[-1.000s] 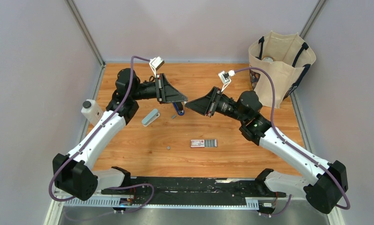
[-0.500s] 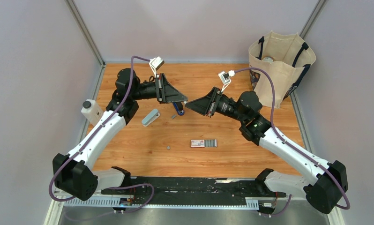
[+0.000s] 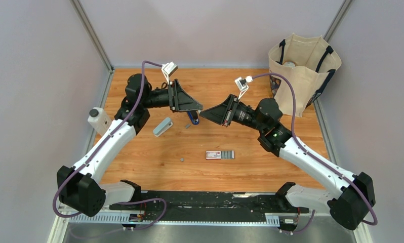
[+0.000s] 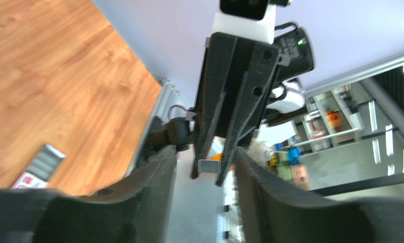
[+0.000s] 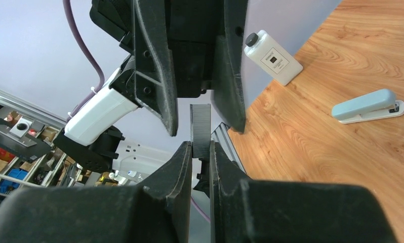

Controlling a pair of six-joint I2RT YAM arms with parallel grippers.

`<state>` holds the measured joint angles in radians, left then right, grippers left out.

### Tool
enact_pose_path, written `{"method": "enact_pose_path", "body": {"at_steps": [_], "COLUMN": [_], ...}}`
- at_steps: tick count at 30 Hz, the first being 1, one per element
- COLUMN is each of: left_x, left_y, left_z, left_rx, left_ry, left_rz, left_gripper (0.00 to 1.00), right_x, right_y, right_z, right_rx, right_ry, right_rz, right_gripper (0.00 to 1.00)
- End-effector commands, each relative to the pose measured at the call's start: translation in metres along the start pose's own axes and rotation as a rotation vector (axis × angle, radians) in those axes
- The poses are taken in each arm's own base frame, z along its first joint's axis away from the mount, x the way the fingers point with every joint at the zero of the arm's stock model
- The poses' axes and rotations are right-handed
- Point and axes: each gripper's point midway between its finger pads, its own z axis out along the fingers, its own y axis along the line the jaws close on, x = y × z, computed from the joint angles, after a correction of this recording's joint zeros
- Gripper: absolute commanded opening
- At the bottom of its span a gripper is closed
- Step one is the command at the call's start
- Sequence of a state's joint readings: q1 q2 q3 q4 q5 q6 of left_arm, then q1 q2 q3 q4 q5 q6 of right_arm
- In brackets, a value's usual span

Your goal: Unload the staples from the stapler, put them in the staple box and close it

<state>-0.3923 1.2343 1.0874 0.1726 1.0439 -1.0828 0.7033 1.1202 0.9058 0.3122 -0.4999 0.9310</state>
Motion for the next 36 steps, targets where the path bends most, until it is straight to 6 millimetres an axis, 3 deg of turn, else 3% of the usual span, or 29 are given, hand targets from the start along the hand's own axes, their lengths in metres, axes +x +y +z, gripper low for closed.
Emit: {"method": "enact_pose_path", "body": {"at_steps": [1,2,7,12,14,17,21,28,36], "left_x": [-0.006,-0.008,-0.031,-0.046,-0.042,-0.031,-0.011,0.016,0.040], "left_y": [-0.017,-0.015,0.009,0.063,0.082,0.109,0.138,0.159,0.166], "left_z": [-0.003,-0.004,-0.016,-0.053,-0.068,-0.084,-0.096,-0.103,-0.109], "left_rx": [0.011,-0.001,-0.135,-0.448,-0.569,-0.684,-0.751,-0.773,-0.792], "left_ry": [-0.011,-0.016,-0.080,-0.099,-0.061,-0.019,0.068,0.161,0.224], "left_rz": [0.082,0.084,0.063,0.086,0.154,0.242,0.300,0.329,0.376], "left_gripper": [0.72,0.76,0.77,0.78,0.79,0.80,0.80,0.81,0.80], "right_x": [-0.012,-0.010,-0.001,0.024,0.035,0.060,0.077,0.097,0.118], "right_y": [0.024,0.022,-0.003,-0.060,-0.086,-0.121,-0.156,-0.193,-0.215], "right_z": [0.000,-0.001,-0.010,-0.030,-0.039,-0.052,-0.070,-0.092,-0.101], "right_rx": [-0.076,-0.064,0.081,0.401,0.549,0.726,0.908,1.104,1.188], "right_ry": [-0.025,-0.021,0.021,0.125,0.174,0.260,0.284,0.324,0.384], "right_rz": [-0.033,-0.033,-0.065,-0.094,-0.095,-0.101,-0.119,-0.156,-0.165], "right_gripper": [0.09,0.09,0.09,0.06,0.00,0.00,0.00,0.00,0.00]}}
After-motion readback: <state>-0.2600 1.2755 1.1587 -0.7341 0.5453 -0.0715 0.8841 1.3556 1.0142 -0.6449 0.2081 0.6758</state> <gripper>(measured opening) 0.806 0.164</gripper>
